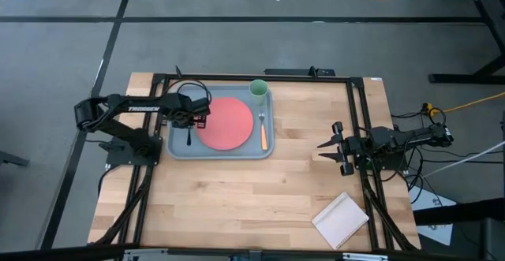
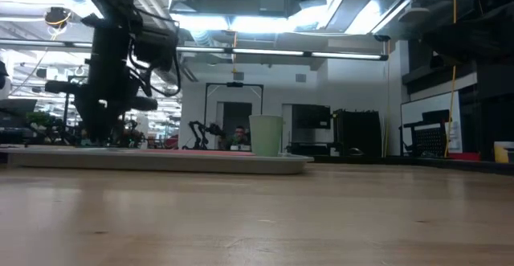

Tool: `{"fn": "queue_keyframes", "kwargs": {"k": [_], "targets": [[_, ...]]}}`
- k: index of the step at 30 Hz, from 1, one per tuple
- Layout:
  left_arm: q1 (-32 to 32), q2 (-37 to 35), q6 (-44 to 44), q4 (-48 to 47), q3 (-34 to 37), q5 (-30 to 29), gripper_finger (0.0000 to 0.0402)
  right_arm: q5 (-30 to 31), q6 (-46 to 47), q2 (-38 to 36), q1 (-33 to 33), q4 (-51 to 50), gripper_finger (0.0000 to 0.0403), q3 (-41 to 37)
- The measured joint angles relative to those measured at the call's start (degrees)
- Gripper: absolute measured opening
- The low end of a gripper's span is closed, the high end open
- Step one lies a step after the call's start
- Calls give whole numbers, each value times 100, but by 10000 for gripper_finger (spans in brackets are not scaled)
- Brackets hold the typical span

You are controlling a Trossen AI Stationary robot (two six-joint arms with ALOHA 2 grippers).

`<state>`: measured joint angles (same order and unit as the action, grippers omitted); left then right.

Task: Pick and place plate/cup/fork/spoon on tray
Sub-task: Return to Home Position

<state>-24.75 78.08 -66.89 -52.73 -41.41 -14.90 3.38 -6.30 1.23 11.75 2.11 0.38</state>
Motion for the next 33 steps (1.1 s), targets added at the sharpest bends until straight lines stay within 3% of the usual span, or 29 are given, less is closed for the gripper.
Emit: {"fn": "queue_keyframes", "kwargs": {"k": [6,9,13,15,17,21,25,27,30,33], "targets": [[447,-714,294,-188,0,568,50,0,1,0,0,-2,122,0],[979,-1181,322,-145,0,1092,51,-1,2,0,0,-2,122,0],[1827,-1723,245,138,0,1272,52,-1,1,0,0,-1,122,0],[2191,-1896,-24,210,0,1087,50,-2,0,2,0,-2,122,0],[2608,-1986,-71,302,0,526,50,0,0,2,0,0,122,0],[3287,-1974,1160,1084,0,-840,49,0,2,2,0,-2,122,0],[3632,-1950,3098,2565,0,-1007,49,0,0,2,0,0,122,2],[3730,-1951,3942,3181,-2,-783,49,-1,0,2,0,0,122,0],[3952,-1951,4338,3590,-2,-618,49,-2,0,2,0,-1,122,2],[4190,-1931,4317,3838,-2,-1093,49,0,0,2,0,-2,122,0]]}}
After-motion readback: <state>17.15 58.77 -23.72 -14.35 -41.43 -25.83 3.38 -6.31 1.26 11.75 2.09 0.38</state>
